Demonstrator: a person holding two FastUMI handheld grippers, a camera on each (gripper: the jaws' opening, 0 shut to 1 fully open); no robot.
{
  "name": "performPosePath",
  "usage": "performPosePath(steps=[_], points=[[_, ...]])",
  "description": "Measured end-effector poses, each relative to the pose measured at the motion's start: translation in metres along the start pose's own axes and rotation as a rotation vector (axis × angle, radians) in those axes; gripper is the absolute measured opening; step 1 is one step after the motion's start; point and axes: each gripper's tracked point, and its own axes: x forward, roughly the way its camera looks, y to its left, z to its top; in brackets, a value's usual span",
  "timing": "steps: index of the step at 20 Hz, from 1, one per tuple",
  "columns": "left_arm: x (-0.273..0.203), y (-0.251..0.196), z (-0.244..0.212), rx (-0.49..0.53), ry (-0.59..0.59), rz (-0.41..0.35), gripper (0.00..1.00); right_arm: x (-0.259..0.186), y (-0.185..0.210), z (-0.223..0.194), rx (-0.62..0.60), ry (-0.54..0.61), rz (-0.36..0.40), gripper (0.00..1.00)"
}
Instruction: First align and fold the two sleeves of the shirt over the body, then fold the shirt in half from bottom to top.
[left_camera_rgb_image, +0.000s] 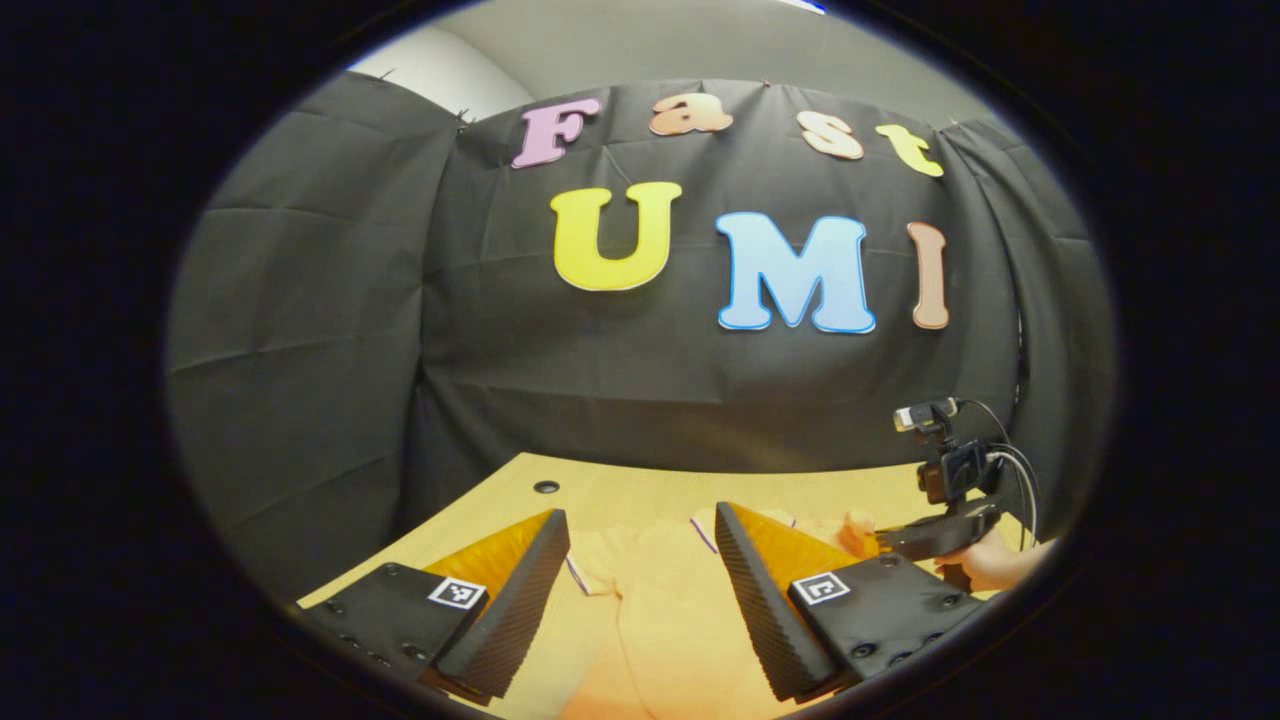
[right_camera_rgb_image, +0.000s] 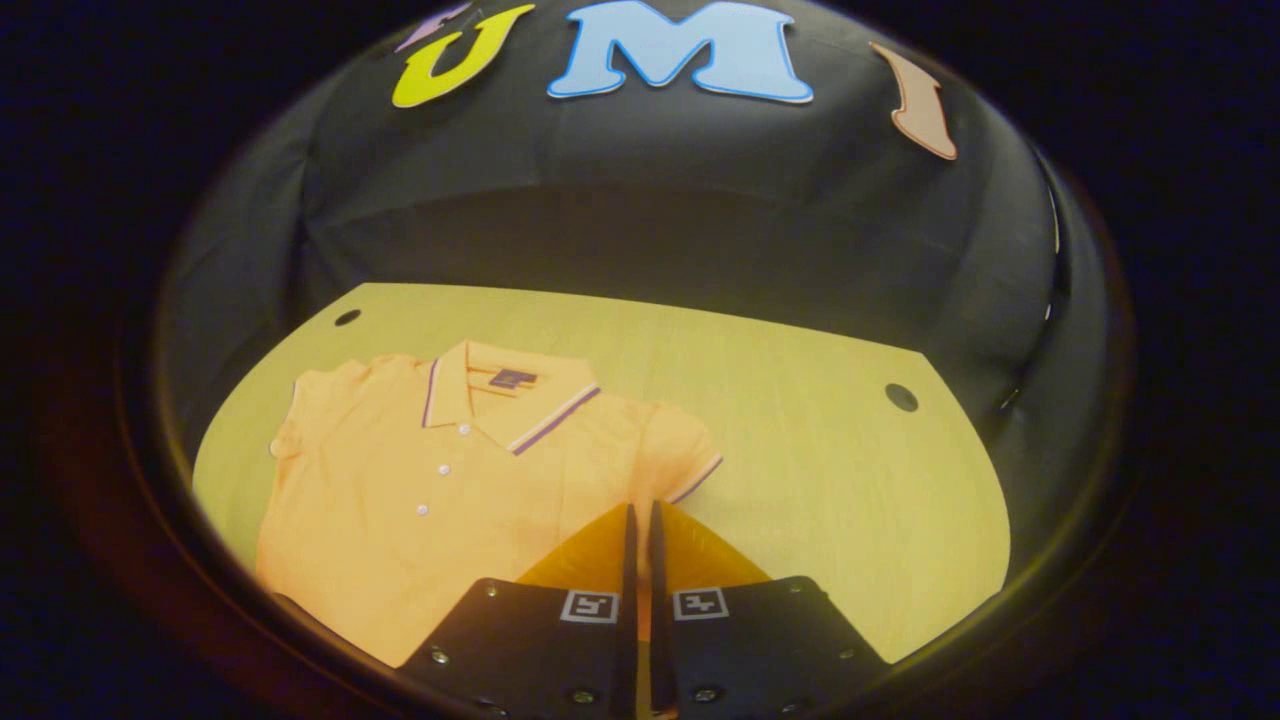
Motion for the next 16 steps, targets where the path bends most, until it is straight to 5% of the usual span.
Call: performPosePath(steps=[16], points=[[-0.001, 0.001, -0.008, 0.002, 0.017, 0.032, 0.94, 0.019, 0.044, -0.021, -0.076, 0.062, 0.126, 0.1]])
